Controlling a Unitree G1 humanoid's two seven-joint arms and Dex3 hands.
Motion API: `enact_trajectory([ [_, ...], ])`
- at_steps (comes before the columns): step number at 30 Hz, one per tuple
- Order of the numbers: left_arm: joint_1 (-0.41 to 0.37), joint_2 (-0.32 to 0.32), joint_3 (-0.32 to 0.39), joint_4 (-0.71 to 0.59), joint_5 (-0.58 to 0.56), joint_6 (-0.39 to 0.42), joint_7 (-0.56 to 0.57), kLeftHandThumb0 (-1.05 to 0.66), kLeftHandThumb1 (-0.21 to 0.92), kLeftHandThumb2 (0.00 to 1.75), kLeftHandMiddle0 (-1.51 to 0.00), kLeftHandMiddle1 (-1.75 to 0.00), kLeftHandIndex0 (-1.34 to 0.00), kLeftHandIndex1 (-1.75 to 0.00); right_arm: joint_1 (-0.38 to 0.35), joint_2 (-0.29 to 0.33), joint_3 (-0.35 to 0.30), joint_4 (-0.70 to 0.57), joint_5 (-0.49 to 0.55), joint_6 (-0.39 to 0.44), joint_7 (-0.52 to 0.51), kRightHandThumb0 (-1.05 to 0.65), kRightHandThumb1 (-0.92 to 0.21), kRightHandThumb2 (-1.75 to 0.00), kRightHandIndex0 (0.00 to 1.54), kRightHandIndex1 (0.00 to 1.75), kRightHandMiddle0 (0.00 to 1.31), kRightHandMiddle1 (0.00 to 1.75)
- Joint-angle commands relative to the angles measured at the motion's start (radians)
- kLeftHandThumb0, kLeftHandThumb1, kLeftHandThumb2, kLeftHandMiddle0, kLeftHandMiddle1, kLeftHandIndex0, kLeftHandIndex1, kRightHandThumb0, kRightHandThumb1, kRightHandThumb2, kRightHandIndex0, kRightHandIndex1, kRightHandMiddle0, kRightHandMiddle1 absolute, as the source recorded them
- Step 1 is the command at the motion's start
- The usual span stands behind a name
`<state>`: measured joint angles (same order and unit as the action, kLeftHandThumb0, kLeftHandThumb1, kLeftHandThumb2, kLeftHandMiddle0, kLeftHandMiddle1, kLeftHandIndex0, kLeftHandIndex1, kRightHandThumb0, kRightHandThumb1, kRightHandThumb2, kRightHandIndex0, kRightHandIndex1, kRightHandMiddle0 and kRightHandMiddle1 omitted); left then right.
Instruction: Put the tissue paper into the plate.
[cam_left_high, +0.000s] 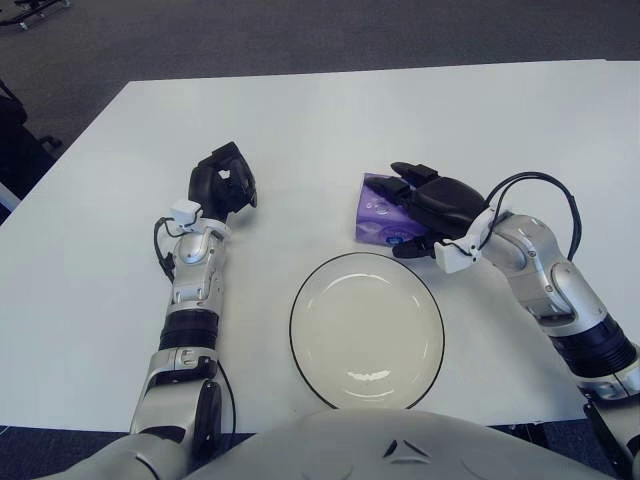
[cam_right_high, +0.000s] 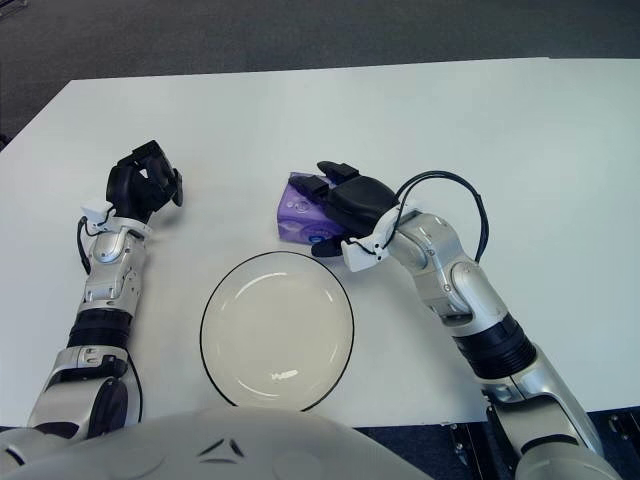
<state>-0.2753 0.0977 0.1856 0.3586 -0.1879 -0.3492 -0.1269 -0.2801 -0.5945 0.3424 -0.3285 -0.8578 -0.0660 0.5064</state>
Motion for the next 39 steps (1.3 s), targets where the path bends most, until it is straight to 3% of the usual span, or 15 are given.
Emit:
enact_trajectory([
  [1, 0.220, -0.113, -0.017, 0.180, -0.004, -0.046, -0.007, -0.41, 0.74, 0.98, -1.36, -1.75, -1.04, -1.75, 0.036, -0.008, 0.033, -0.005, -0.154, 0.021, -0.031, -1.04, -0.92, -0.60, 0.00, 0.00, 0.00, 0.33],
  [9, 0.222, -0.117, -0.016, 0.175, -0.004, -0.054, 0.005, -0.42, 0.74, 0.98, -1.36, -1.75, -1.05, -1.75, 0.040, -0.014, 0.053, -0.002, -0.293, 0.030, -0.049, -0.96, -0.92, -0.39, 0.00, 0.00, 0.00, 0.50],
  [15, 0.223, -0.120, -0.015, 0.173, -0.003, -0.064, 0.009, -0.41, 0.73, 0.99, -1.36, -1.75, -1.05, -1.75, 0.041, -0.017, 0.057, 0.000, -0.336, 0.024, -0.045, -0.89, -0.90, -0.31, 0.00, 0.00, 0.00, 0.62],
  [19, 0.223, -0.122, -0.014, 0.170, -0.012, -0.063, 0.002, -0.40, 0.73, 0.99, -1.36, -1.75, -1.05, -1.75, 0.044, -0.011, 0.055, 0.001, -0.348, 0.026, -0.043, -0.83, -0.87, -0.30, 0.00, 0.00, 0.00, 0.70],
  [23, 0.226, -0.125, -0.014, 0.162, -0.016, -0.059, 0.002, -0.40, 0.72, 1.00, -1.36, -1.75, -1.05, -1.75, 0.044, -0.003, 0.052, -0.004, -0.363, 0.035, -0.036, -0.74, -0.79, -0.45, 0.04, 0.02, 0.00, 0.79],
  [25, 0.227, -0.126, -0.014, 0.159, -0.017, -0.056, 0.003, -0.40, 0.72, 1.00, -1.36, -1.75, -1.05, -1.75, 0.045, 0.000, 0.051, -0.005, -0.373, 0.040, -0.039, -0.68, -0.75, -0.55, 0.05, 0.25, 0.00, 0.85],
  [26, 0.228, -0.126, -0.014, 0.158, -0.018, -0.054, 0.003, -0.40, 0.72, 1.00, -1.36, -1.75, -1.05, -1.75, 0.045, 0.001, 0.051, -0.005, -0.378, 0.042, -0.040, -0.62, -0.71, -0.63, 0.03, 0.49, 0.00, 0.91],
  [30, 0.230, -0.128, -0.014, 0.151, -0.022, -0.052, 0.001, -0.40, 0.72, 1.01, -1.36, -1.75, -1.05, -1.75, 0.050, 0.011, 0.049, -0.006, -0.391, 0.054, -0.053, -0.45, -0.58, -0.85, 0.01, 1.10, 0.00, 1.06],
  [37, 0.232, -0.130, -0.013, 0.147, -0.028, -0.051, -0.003, -0.40, 0.71, 1.01, -1.35, -1.75, -1.04, -1.75, 0.057, 0.041, 0.024, -0.011, -0.319, 0.077, -0.056, -0.12, -0.41, -1.19, 0.00, 1.53, 0.06, 1.23],
  [39, 0.231, -0.130, -0.013, 0.148, -0.029, -0.053, -0.005, -0.40, 0.71, 1.01, -1.35, -1.75, -1.04, -1.75, 0.061, 0.056, 0.013, -0.013, -0.286, 0.092, -0.042, 0.17, -0.58, -0.97, 0.18, 1.66, 0.13, 1.31],
])
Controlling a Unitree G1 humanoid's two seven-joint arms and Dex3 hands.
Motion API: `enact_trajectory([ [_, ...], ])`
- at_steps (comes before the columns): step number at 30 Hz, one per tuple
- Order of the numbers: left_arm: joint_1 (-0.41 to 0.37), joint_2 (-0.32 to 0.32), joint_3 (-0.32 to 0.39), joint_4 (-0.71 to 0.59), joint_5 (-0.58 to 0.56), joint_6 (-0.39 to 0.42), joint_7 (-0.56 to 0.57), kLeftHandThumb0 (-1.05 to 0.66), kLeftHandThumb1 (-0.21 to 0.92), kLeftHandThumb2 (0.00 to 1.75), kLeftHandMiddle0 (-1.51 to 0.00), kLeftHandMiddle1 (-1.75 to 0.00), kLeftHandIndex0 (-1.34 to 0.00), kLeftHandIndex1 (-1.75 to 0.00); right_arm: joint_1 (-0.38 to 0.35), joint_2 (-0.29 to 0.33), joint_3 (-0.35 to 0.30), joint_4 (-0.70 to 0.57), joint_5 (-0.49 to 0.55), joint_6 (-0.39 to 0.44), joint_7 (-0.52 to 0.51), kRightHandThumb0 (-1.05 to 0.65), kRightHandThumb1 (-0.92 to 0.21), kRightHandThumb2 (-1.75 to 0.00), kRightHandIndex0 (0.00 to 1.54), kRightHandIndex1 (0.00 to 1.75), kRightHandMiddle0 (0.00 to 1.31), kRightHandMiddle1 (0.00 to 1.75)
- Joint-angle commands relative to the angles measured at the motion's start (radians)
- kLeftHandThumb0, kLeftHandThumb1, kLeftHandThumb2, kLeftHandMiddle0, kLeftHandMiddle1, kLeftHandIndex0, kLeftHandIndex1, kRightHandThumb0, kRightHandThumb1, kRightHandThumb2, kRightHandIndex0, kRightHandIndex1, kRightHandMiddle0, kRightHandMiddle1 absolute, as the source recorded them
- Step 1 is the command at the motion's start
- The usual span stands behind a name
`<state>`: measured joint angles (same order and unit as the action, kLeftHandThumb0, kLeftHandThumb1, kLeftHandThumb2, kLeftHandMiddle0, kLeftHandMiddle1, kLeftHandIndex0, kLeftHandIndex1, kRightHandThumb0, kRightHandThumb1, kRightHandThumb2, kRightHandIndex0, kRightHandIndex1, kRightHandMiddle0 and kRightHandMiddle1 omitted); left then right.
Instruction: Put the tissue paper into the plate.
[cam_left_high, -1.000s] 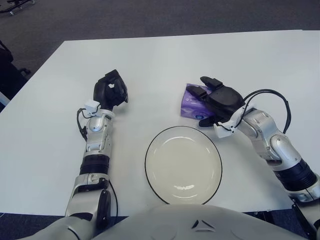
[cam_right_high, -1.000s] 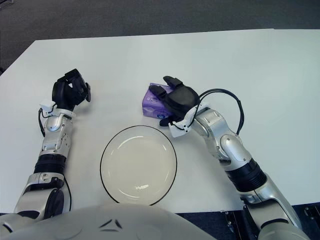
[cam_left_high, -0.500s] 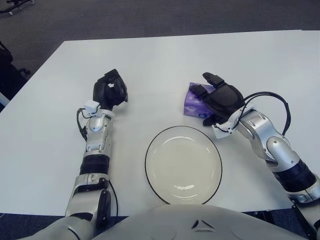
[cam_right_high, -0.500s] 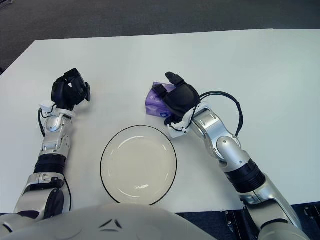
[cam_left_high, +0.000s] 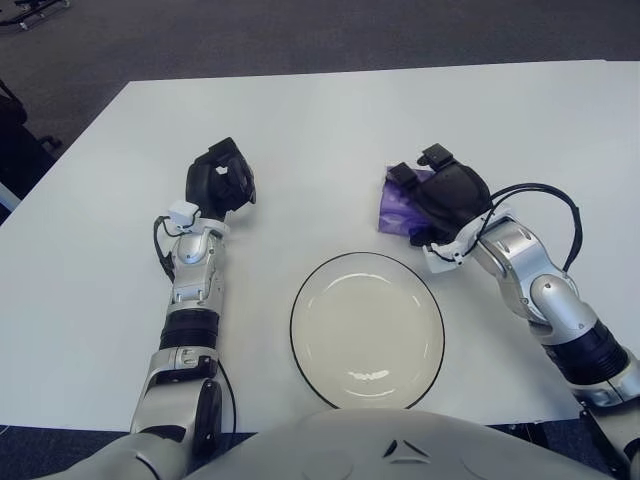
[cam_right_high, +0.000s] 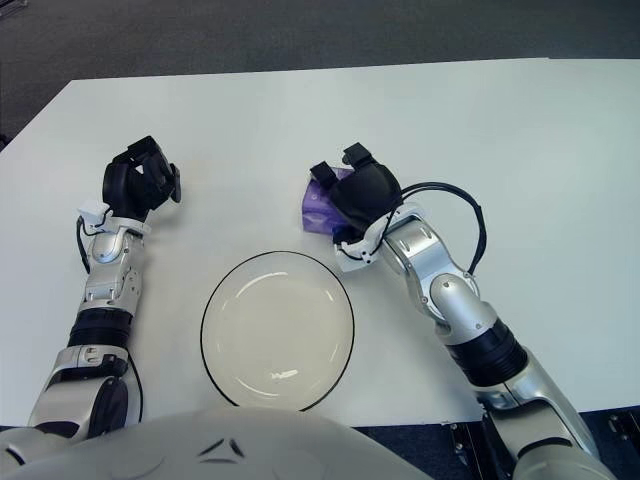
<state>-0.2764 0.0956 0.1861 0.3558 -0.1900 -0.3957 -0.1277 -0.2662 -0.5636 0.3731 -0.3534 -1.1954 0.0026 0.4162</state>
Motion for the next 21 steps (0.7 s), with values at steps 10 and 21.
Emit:
enact_trajectory([
  [10, 0.236, -0.127, -0.017, 0.139, -0.021, 0.001, 0.002, -0.41, 0.71, 1.01, -1.34, -1.75, -1.02, -1.75, 0.049, 0.046, -0.037, -0.004, 0.104, 0.072, 0.118, 0.39, -0.56, -1.00, 0.40, 1.74, 0.22, 1.56],
  [21, 0.236, -0.124, -0.019, 0.136, -0.018, -0.005, -0.002, -0.42, 0.72, 1.00, -1.33, -1.75, -1.00, -1.75, 0.043, 0.031, -0.056, 0.009, 0.159, 0.056, 0.111, 0.06, -0.38, -1.15, 0.55, 1.75, 0.54, 1.44],
])
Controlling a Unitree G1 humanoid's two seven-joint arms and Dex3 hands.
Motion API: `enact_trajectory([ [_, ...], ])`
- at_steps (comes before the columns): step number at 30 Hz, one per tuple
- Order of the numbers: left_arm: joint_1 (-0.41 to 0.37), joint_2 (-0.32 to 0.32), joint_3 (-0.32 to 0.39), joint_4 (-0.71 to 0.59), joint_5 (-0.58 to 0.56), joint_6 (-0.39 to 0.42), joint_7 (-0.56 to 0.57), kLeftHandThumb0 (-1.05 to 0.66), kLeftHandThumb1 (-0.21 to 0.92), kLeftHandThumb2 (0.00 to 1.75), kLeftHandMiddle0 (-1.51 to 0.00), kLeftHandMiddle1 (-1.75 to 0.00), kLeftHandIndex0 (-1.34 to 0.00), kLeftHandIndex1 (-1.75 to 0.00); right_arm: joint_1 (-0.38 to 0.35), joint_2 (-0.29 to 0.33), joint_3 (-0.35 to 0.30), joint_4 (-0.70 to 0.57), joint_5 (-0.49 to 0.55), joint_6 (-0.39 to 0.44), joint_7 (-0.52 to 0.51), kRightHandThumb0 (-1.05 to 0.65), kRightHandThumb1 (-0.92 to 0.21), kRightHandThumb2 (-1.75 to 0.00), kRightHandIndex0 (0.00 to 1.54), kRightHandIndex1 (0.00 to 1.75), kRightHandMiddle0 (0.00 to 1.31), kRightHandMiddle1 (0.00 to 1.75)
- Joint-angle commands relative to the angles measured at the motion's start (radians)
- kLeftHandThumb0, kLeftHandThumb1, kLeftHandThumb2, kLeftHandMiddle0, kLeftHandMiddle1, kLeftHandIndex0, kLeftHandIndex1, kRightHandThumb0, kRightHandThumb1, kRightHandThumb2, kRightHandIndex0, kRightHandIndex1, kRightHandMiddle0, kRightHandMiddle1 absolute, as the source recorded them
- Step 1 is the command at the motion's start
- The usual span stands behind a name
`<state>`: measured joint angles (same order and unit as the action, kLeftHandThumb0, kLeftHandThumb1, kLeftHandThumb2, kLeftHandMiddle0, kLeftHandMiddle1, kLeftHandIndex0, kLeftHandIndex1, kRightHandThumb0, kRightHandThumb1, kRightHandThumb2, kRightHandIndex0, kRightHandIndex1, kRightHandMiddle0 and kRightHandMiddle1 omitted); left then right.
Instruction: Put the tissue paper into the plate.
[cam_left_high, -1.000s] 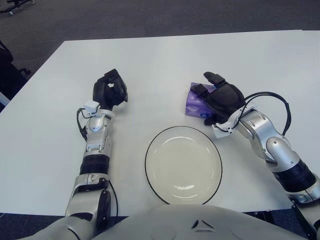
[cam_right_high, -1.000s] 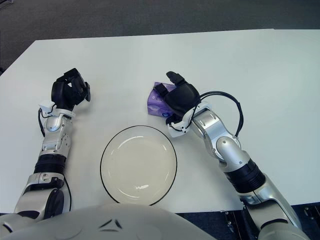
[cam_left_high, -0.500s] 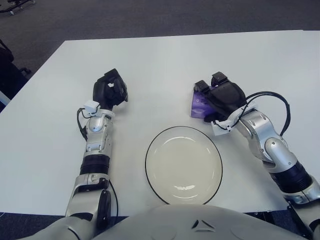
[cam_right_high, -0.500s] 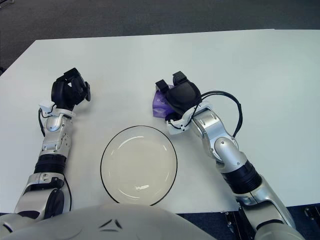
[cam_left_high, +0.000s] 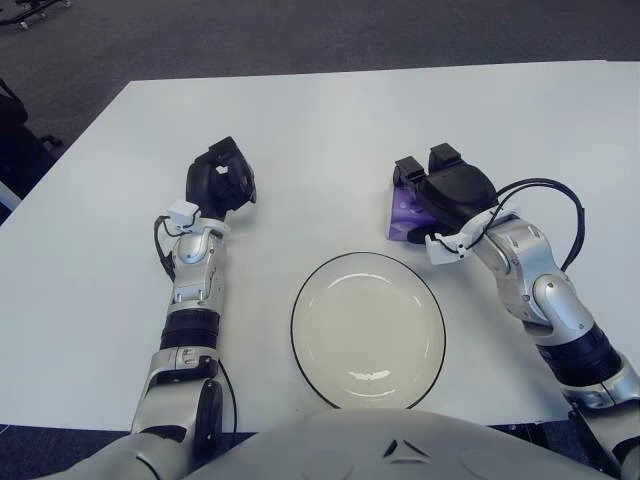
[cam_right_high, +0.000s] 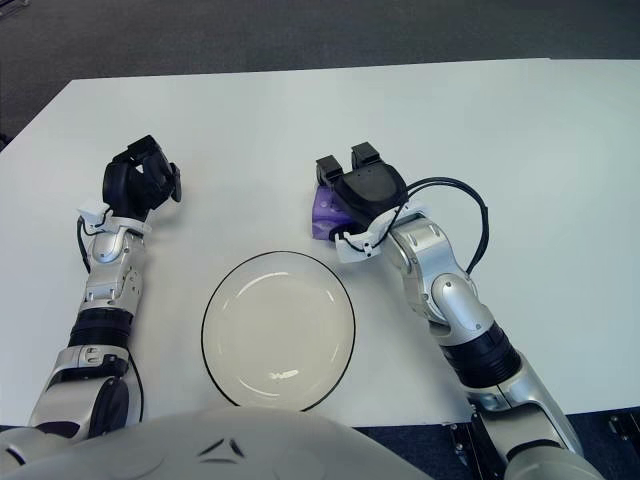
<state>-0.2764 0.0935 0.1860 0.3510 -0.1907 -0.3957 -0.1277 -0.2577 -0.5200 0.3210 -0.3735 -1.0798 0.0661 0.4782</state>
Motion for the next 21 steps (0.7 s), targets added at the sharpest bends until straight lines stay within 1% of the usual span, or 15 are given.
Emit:
enact_trajectory([
  [1, 0.237, -0.122, -0.018, 0.140, -0.018, -0.006, -0.002, -0.42, 0.72, 1.00, -1.33, -1.75, -1.01, -1.75, 0.034, -0.014, -0.006, 0.030, 0.050, -0.010, 0.045, 0.05, -0.37, -1.16, 0.56, 1.75, 0.56, 1.43],
  [2, 0.237, -0.122, -0.018, 0.139, -0.020, -0.006, -0.004, -0.42, 0.72, 1.00, -1.33, -1.75, -1.01, -1.75, 0.034, -0.017, -0.012, 0.034, 0.062, -0.017, 0.035, 0.03, -0.34, -1.19, 0.57, 1.75, 0.58, 1.42],
  [3, 0.237, -0.123, -0.018, 0.139, -0.022, -0.006, -0.005, -0.42, 0.72, 1.00, -1.33, -1.75, -1.01, -1.75, 0.034, -0.019, -0.016, 0.036, 0.071, -0.023, 0.028, 0.02, -0.30, -1.28, 0.58, 1.75, 0.57, 1.53],
  [6, 0.242, -0.123, -0.018, 0.131, -0.025, -0.004, -0.008, -0.42, 0.71, 1.00, -1.34, -1.75, -1.01, -1.75, 0.039, -0.020, -0.023, 0.033, 0.086, -0.031, 0.018, 0.01, -0.22, -1.40, 0.61, 1.75, 0.57, 1.66],
  [9, 0.243, -0.122, -0.019, 0.127, -0.023, -0.001, -0.007, -0.42, 0.72, 1.00, -1.33, -1.75, -1.01, -1.75, 0.049, -0.013, -0.038, 0.040, 0.125, -0.046, -0.016, 0.00, -0.18, -1.47, 0.64, 1.74, 0.57, 1.72],
  [13, 0.245, -0.119, -0.023, 0.124, -0.011, -0.003, 0.002, -0.42, 0.72, 1.00, -1.33, -1.75, -1.01, -1.75, 0.058, -0.004, -0.068, 0.057, 0.212, -0.078, -0.055, 0.00, -0.13, -1.52, 0.69, 1.71, 0.60, 1.74],
  [21, 0.249, -0.118, -0.024, 0.114, -0.009, 0.001, 0.005, -0.43, 0.73, 1.00, -1.34, -1.75, -1.01, -1.75, 0.063, 0.010, -0.100, 0.082, 0.327, -0.121, -0.103, 0.00, -0.05, -1.59, 0.80, 1.65, 0.63, 1.75],
])
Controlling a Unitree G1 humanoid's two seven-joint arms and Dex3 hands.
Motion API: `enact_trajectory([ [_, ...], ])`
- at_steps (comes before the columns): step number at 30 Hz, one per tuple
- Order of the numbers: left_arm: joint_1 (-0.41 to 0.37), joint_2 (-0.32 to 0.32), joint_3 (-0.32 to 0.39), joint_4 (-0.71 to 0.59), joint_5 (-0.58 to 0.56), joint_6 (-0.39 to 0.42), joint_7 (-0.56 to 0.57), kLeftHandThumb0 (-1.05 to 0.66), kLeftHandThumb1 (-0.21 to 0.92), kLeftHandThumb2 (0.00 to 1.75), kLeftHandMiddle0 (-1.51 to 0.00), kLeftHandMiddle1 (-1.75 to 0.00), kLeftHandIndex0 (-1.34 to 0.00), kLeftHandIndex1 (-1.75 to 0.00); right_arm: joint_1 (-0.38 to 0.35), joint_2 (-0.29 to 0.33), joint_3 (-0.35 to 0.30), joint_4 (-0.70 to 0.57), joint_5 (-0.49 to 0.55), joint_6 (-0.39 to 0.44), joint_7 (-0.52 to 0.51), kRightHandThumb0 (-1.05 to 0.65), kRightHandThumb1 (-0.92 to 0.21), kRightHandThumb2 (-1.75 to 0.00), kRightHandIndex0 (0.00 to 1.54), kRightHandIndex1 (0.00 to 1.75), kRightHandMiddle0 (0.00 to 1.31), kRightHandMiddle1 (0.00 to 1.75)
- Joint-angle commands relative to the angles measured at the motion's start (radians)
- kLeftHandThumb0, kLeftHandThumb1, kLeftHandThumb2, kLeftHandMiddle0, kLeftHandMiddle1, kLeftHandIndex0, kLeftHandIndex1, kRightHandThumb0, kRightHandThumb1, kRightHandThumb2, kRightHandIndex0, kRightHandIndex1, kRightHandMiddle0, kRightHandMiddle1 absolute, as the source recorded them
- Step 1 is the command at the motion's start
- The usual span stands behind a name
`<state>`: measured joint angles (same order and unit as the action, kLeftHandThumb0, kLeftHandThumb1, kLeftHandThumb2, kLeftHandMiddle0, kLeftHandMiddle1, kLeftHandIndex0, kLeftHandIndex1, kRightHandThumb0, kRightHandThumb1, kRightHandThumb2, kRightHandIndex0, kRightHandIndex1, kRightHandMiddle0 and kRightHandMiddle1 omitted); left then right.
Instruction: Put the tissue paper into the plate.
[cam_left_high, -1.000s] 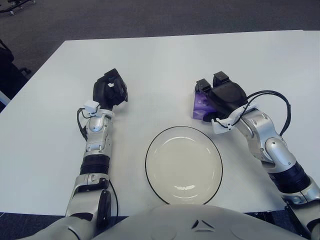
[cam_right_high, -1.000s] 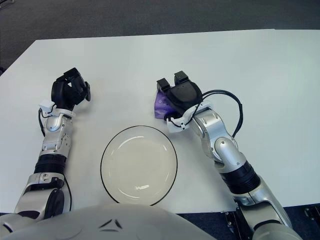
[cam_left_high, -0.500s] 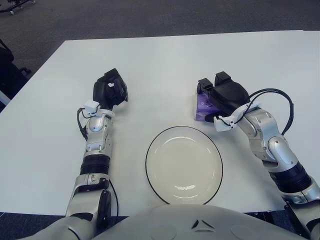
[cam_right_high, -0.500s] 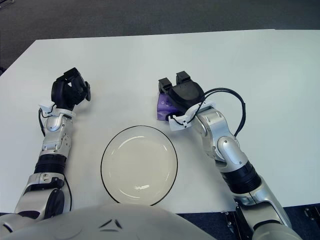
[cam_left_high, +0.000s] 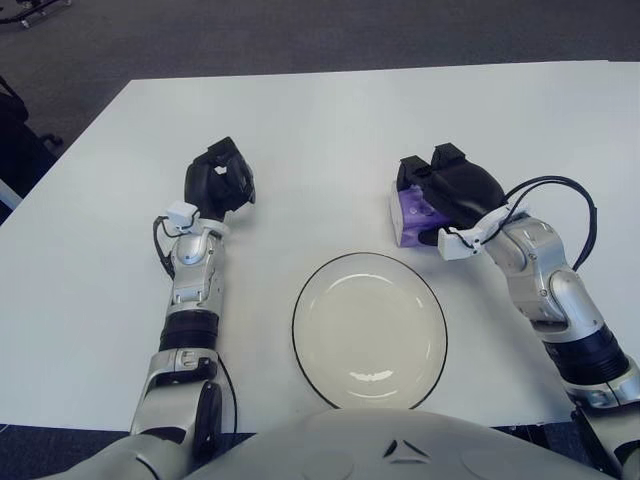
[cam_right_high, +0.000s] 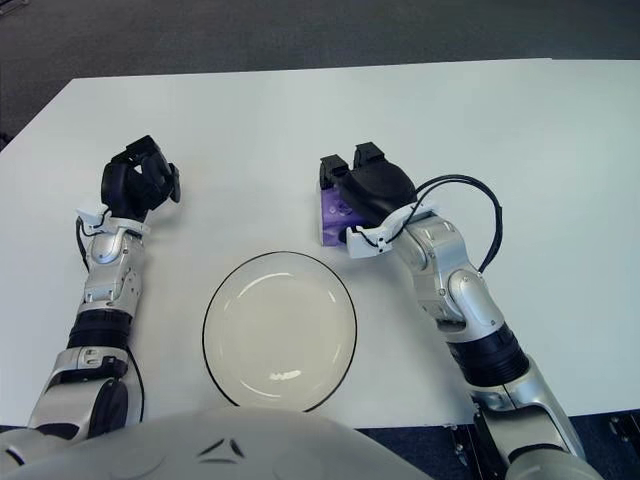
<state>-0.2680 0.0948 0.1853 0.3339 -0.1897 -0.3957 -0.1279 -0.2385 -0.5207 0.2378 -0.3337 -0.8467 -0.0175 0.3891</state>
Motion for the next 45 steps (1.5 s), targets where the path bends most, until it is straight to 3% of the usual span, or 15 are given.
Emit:
enact_trajectory([
  [1, 0.240, -0.120, -0.023, 0.131, -0.013, 0.002, 0.003, -0.43, 0.73, 0.99, -1.34, -1.75, -1.01, -1.75, 0.045, 0.015, -0.023, 0.047, 0.107, -0.042, -0.024, 0.00, -0.05, -1.59, 0.80, 1.64, 0.63, 1.75],
  [18, 0.242, -0.118, -0.024, 0.126, -0.016, 0.009, -0.002, -0.42, 0.73, 0.99, -1.34, -1.75, -1.02, -1.75, 0.024, 0.006, -0.081, 0.077, 0.246, -0.088, -0.063, 0.00, -0.03, -1.60, 0.87, 1.59, 0.61, 1.75],
  [31, 0.241, -0.117, -0.025, 0.131, -0.021, 0.012, -0.010, -0.42, 0.72, 1.00, -1.34, -1.75, -1.01, -1.75, -0.018, 0.007, -0.125, 0.155, 0.273, -0.190, -0.183, 0.00, -0.10, -1.57, 0.76, 1.72, 0.56, 1.75],
  [35, 0.239, -0.115, -0.026, 0.135, -0.020, 0.010, -0.014, -0.41, 0.73, 1.00, -1.34, -1.75, -1.01, -1.75, -0.039, 0.010, -0.142, 0.188, 0.276, -0.231, -0.238, 0.00, -0.03, -1.64, 0.80, 1.74, 0.61, 1.75],
  [38, 0.236, -0.112, -0.026, 0.139, -0.016, 0.006, -0.015, -0.41, 0.73, 1.00, -1.34, -1.75, -1.01, -1.75, -0.073, 0.004, -0.176, 0.184, 0.322, -0.214, -0.219, 0.00, 0.00, -1.69, 0.83, 1.74, 0.64, 1.75],
  [45, 0.233, -0.106, -0.028, 0.147, -0.011, 0.003, -0.018, -0.42, 0.74, 1.00, -1.34, -1.75, -1.03, -1.75, -0.093, 0.027, -0.208, 0.168, 0.395, -0.153, -0.184, 0.00, -0.07, -1.61, 0.79, 1.74, 0.58, 1.75],
])
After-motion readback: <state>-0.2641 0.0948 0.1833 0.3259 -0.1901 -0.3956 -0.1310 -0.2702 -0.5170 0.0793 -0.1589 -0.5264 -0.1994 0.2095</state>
